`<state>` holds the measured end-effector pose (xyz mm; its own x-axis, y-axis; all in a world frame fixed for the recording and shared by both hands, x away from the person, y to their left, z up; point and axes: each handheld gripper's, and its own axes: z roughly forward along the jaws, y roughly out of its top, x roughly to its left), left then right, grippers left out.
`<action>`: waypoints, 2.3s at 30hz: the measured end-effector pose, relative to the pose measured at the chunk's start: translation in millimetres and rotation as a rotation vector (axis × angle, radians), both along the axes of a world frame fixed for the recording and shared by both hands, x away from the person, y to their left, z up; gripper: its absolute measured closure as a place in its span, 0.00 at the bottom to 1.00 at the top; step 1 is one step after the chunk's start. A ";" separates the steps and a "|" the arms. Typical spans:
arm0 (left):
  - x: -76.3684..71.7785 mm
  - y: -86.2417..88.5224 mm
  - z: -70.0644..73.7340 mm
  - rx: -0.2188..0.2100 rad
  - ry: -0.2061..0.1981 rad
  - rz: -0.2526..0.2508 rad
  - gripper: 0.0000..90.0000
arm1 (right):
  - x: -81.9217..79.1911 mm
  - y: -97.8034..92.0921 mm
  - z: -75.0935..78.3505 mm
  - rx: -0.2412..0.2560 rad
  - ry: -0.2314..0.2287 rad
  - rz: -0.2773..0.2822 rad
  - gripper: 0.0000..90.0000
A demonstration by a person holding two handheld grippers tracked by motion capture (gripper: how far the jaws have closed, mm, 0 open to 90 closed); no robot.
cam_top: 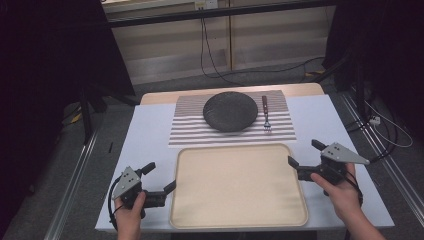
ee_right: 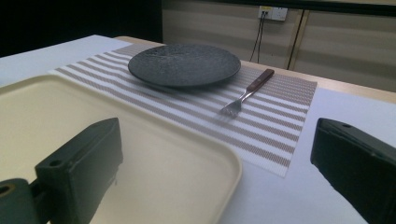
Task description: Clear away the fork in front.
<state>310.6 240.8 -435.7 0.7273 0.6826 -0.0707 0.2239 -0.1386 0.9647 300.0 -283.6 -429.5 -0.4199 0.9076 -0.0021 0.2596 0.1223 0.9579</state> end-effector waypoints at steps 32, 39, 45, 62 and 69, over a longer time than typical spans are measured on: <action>2.5 2.5 -2.2 0.000 0.005 -0.003 0.02 | 122.6 21.9 13.4 -0.065 0.101 -0.077 0.03; 3.6 2.4 -2.9 -0.004 0.010 -0.005 0.02 | 148.6 22.7 4.8 -0.064 0.137 -0.099 0.03; 3.5 2.3 -3.3 0.002 0.014 -0.001 0.02 | 167.1 21.4 -1.4 -0.055 0.172 -0.116 0.07; 3.0 2.3 -2.9 0.008 0.013 0.003 0.02 | 196.2 19.9 -11.1 -0.063 0.217 -0.169 0.24; 3.4 1.5 -2.8 0.018 0.010 0.003 0.02 | 207.2 24.9 -16.3 -0.084 0.248 -0.159 0.43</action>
